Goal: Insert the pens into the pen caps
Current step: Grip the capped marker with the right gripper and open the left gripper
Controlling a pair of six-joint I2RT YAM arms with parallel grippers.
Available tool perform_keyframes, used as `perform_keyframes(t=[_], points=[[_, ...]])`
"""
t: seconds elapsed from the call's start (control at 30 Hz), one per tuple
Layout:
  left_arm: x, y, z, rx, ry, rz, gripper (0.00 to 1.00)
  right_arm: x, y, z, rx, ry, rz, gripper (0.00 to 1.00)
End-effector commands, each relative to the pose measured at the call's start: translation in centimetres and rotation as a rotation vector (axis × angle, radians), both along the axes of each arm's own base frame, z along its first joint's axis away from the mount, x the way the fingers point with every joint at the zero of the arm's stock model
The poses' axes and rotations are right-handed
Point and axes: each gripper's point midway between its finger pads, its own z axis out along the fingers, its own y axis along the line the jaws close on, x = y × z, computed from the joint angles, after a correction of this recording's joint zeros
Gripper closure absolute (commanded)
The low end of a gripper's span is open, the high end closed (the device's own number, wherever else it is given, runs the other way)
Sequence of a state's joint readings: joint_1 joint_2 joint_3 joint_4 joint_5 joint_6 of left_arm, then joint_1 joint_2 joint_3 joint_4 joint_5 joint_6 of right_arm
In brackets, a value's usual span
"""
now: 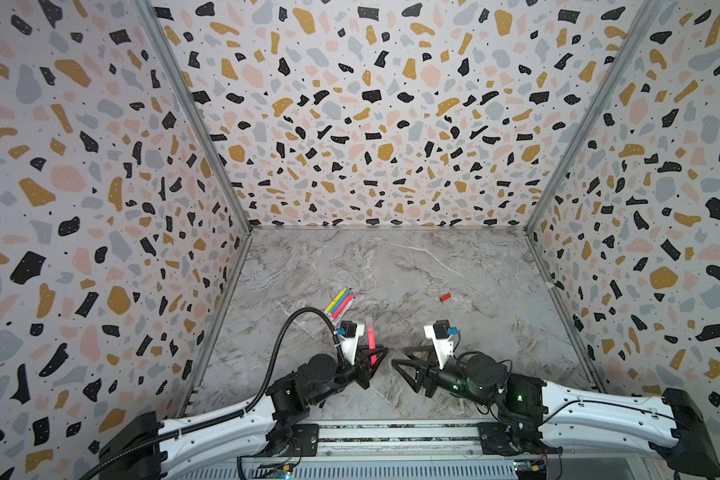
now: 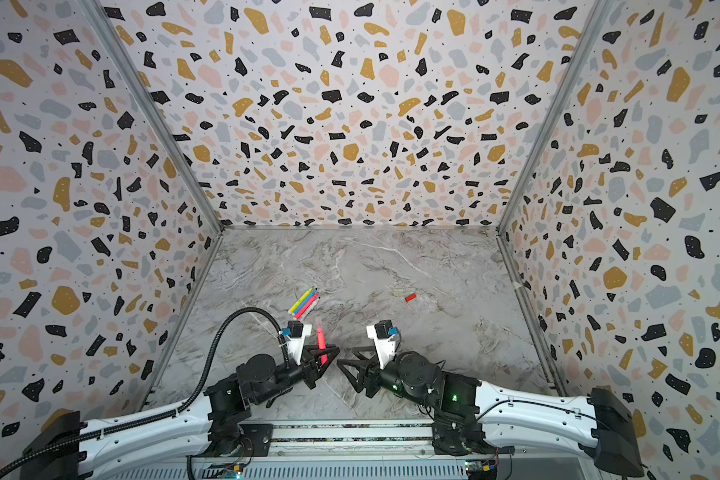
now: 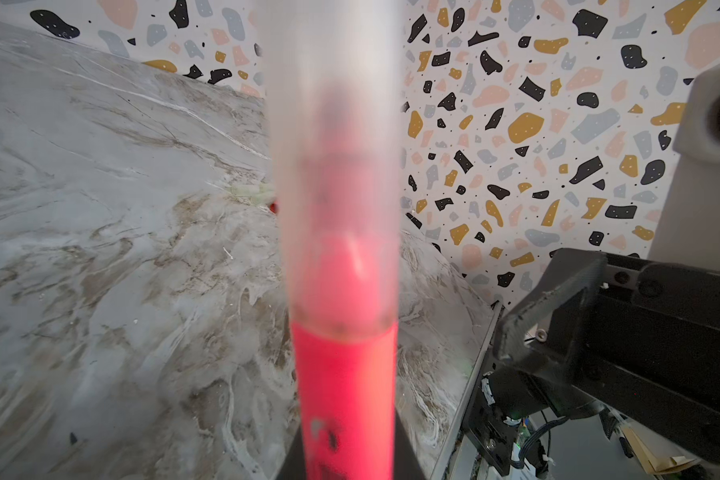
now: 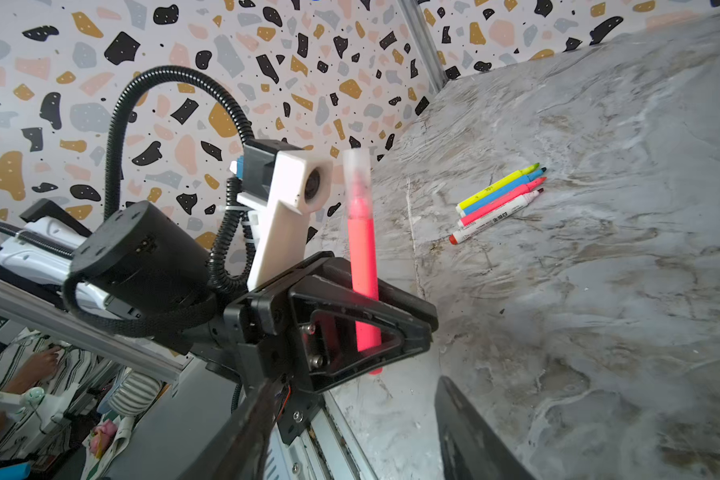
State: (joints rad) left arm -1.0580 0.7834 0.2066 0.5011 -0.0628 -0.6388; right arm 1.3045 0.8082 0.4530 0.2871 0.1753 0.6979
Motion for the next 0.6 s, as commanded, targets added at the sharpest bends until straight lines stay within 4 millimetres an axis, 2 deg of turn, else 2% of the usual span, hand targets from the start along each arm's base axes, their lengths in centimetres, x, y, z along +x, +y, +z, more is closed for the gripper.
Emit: perform_keyframes(t=[0.0,0.2,0.37,0.57], points=[[-0.4,-0.9,1.8,-0.045,-0.048,-0.030,1.00,0.1,-0.2,0.2,-0.038,-0.043,0.005,0.40],[-1.1,-1.9,2.1,-0.032,-0.068,-0.050,1.00,1.4,1.1,1.2,-0.100,-0.078,-0.009,0.44],[-1.7,-2.3,2.2,-0.034,-0.074,-0.069,1.00,2.6,1.8,1.1,-0.120,-0.065,-0.012,0.48],[-1.9,-2.4,2.3,-0.039,-0.079,-0.072,1.00,2.6,3.0,0.5,-0.108,-0.041,0.037,0.51]])
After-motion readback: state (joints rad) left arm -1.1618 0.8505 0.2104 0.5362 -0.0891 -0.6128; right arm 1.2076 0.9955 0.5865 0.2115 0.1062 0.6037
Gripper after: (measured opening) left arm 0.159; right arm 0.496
